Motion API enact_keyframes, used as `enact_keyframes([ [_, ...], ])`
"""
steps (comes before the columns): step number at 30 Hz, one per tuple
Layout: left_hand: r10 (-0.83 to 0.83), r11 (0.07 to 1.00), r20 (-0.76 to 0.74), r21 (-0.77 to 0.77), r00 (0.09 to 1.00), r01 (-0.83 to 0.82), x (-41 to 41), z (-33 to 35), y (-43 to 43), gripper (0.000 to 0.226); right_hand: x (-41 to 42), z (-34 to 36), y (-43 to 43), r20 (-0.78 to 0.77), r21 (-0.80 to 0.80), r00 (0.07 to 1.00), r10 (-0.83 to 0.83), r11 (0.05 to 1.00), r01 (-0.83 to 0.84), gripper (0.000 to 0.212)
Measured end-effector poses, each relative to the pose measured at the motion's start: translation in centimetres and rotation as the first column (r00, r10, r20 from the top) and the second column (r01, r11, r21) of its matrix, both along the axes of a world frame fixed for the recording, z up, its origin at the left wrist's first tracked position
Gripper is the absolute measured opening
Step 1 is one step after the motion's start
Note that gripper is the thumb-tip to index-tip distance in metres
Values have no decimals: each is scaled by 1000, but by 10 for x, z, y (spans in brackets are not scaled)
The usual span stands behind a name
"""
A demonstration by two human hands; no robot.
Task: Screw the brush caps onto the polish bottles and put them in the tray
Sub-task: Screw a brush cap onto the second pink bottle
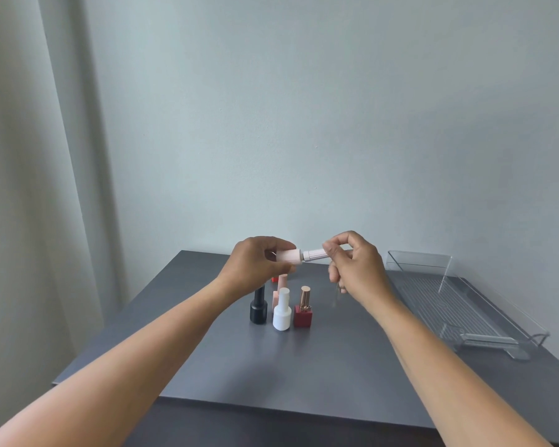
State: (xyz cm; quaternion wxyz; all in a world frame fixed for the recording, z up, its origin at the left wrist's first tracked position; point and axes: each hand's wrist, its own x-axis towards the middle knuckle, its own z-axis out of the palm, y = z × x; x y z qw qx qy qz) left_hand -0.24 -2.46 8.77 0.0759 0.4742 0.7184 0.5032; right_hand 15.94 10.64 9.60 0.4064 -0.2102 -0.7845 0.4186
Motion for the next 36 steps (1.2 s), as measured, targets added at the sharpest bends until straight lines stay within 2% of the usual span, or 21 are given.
enact_keyframes([
  [3,-1,1000,2,4,1000,1,0,0,0,32,0,2,-1,-21,-66,998,61,996,-62,6],
  [5,-1,1000,29,8,1000,0,-1,0,0,30,0,3,-1,-9,-95,994,107,990,-107,8],
  [10,-135,989,117,-45,984,141,-6,-3,-4,19,5,4,5,9,-51,987,163,985,-162,17],
  [15,-160,983,119,-65,980,169,-7,0,-6,21,3,3,10,36,-53,989,146,988,-144,4],
  [17,-154,986,121,-52,981,161,-7,1,-5,23,3,3,11,58,-19,991,117,993,-116,14],
  [22,-154,987,108,-19,982,157,-5,3,-4,28,1,-1,9,145,111,989,-38,994,22,59],
  [26,-116,993,74,-29,990,118,-5,4,-4,30,0,2,8,240,41,967,-87,996,80,71],
  [28,-102,994,63,-28,993,104,-6,3,-4,30,0,2,7,245,22,968,-62,998,58,59],
  [31,-74,997,58,-28,996,75,-6,2,-3,30,-2,0,4,199,-23,980,32,999,-28,21],
  [32,-65,997,64,-25,996,67,-6,2,-3,29,-3,0,3,180,-51,981,65,997,-56,14],
  [36,-53,999,67,-4,996,54,-7,1,-2,28,-4,0,1,151,-115,981,126,987,-109,8],
])
